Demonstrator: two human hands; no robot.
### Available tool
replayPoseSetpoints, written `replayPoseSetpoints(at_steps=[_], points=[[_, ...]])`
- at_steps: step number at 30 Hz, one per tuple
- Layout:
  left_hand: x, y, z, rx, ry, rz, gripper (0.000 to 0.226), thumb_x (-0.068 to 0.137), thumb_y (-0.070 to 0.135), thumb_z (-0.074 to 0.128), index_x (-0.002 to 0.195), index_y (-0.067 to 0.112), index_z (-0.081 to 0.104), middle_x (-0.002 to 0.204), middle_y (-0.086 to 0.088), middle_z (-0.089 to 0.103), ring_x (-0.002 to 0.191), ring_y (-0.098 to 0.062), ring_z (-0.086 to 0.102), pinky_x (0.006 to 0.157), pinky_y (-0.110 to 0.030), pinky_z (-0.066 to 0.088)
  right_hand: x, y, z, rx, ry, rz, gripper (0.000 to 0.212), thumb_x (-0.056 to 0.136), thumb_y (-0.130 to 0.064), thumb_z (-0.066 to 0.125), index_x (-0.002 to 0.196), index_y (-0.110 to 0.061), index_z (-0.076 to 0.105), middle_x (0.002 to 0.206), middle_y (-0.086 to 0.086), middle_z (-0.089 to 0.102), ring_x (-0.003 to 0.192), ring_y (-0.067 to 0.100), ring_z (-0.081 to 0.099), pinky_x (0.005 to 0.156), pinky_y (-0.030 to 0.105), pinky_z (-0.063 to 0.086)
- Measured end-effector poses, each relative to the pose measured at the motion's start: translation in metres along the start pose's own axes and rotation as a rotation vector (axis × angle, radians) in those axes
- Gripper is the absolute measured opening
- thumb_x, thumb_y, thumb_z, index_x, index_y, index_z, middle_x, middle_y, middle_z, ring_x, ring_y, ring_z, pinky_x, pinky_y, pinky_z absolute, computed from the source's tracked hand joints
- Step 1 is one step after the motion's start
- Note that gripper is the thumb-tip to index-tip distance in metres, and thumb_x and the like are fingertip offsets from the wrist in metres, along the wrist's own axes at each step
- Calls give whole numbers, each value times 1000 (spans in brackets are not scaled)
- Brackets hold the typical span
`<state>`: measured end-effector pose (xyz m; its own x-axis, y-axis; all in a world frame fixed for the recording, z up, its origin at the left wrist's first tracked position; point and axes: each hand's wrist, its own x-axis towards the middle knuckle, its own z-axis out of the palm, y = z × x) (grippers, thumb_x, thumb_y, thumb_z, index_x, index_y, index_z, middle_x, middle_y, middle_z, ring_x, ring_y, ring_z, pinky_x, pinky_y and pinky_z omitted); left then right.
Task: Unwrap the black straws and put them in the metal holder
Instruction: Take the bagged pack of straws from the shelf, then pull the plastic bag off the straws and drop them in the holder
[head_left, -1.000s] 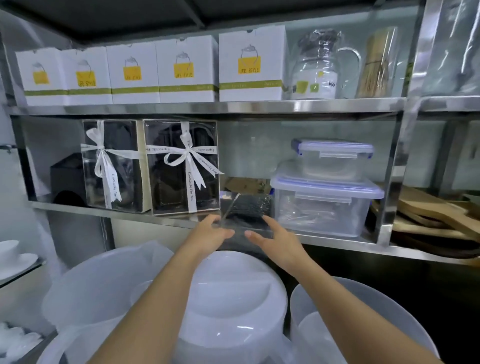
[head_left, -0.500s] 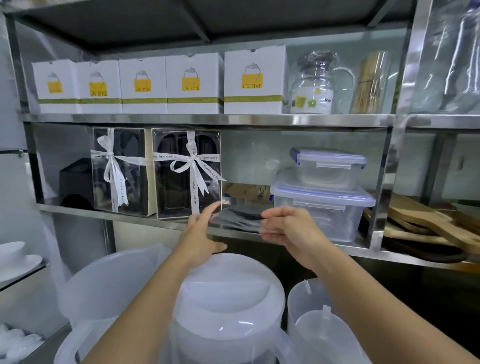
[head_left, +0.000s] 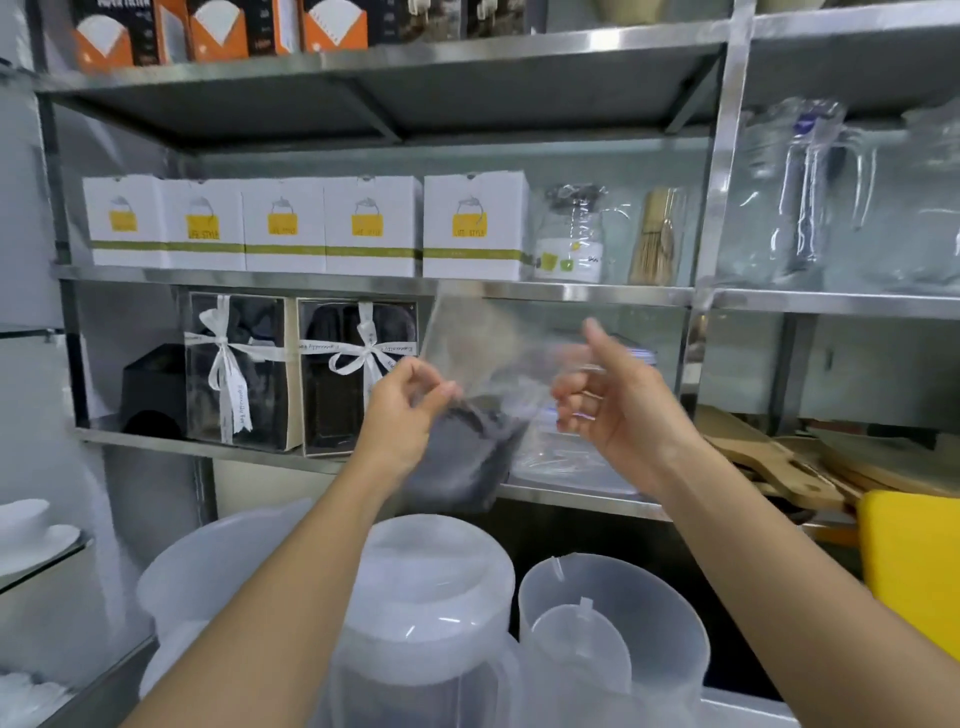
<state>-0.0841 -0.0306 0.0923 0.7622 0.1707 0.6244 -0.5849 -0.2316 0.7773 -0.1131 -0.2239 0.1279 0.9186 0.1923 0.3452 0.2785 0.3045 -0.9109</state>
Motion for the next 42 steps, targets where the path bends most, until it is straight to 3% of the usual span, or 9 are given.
replayPoseSetpoints(at_steps=[3, 9, 14, 21, 25, 29, 33, 37, 42], points=[[-4, 27, 2, -66, 19, 7, 23, 89, 1, 52, 73, 15, 42, 72, -4, 61, 68, -10, 60, 76, -25, 49, -17, -21, -5, -116, 34, -125, 48, 71, -53, 59, 98, -13, 60, 66, -3, 46, 60, 11, 41, 63, 26, 37], [-28, 85, 6, -96, 11, 70, 20, 89, 2, 53, 76, 15, 44, 70, -3, 62, 56, 0, 60, 59, -16, 47, -65, -39, -5, -423, -89, -108, 56, 70, -25, 72, 122, -25, 51, 116, -5, 60, 107, 6, 56, 85, 21, 40], [-74, 126, 10, -75, -107, 58, 17, 87, 4, 57, 76, 13, 47, 68, -7, 65, 63, -17, 61, 65, -29, 50, -111, -43, 0, -367, 39, -125, 8, 81, -11, 65, 83, -15, 71, 86, 3, 72, 88, 19, 65, 77, 31, 48], [-156, 156, 8, 111, 113, 18, 35, 80, 22, 67, 105, 18, 43, 102, 2, 53, 93, -15, 53, 89, -33, 44, -177, -39, -1, -322, 227, -122, 14, 77, -10, 70, 74, 3, 65, 69, 11, 62, 59, 14, 59, 58, 25, 49], [-215, 169, 12, 176, -163, 0, 46, 73, 38, 71, 108, 23, 46, 112, 6, 54, 105, -10, 52, 87, -20, 41, -209, -38, -1, -309, 300, -89, 25, 68, -10, 78, 61, -9, 54, 60, 9, 60, 58, 16, 60, 66, 33, 50], [-258, 176, 29, 96, -427, -161, 68, 63, 43, 79, 112, 37, 32, 111, 23, 46, 100, 15, 47, 80, -7, 36, -242, -32, 4, -340, 265, -55, 33, 66, -12, 78, 60, -13, 46, 78, 32, 62, 74, 31, 67, 76, 50, 52], [-278, 174, 37, 78, -465, -247, 87, 58, 32, 84, 121, 36, 24, 119, 10, 53, 106, -2, 53, 95, -30, 45, -269, -26, 5, -357, 161, -20, 36, 69, -15, 76, 54, -17, 44, 66, 17, 56, 67, 27, 60, 64, 36, 49], [-289, 181, 36, -13, -460, -323, 65, 63, 12, 81, 114, 24, 41, 101, -11, 69, 96, -17, 66, 93, -38, 50, -288, -31, -9, -336, 70, 21, 37, 67, -37, 72, 56, -5, 55, 56, 10, 62, 56, 19, 61, 56, 23, 49], [-292, 190, 31, -60, -438, -359, 22, 89, 3, 51, 108, 13, 54, 84, -7, 72, 80, -19, 71, 79, -34, 55, -305, -43, -40, -299, 192, 93, 47, 50, -53, 73, 51, -12, 49, 52, 10, 53, 43, 16, 49, 48, 23, 44]])
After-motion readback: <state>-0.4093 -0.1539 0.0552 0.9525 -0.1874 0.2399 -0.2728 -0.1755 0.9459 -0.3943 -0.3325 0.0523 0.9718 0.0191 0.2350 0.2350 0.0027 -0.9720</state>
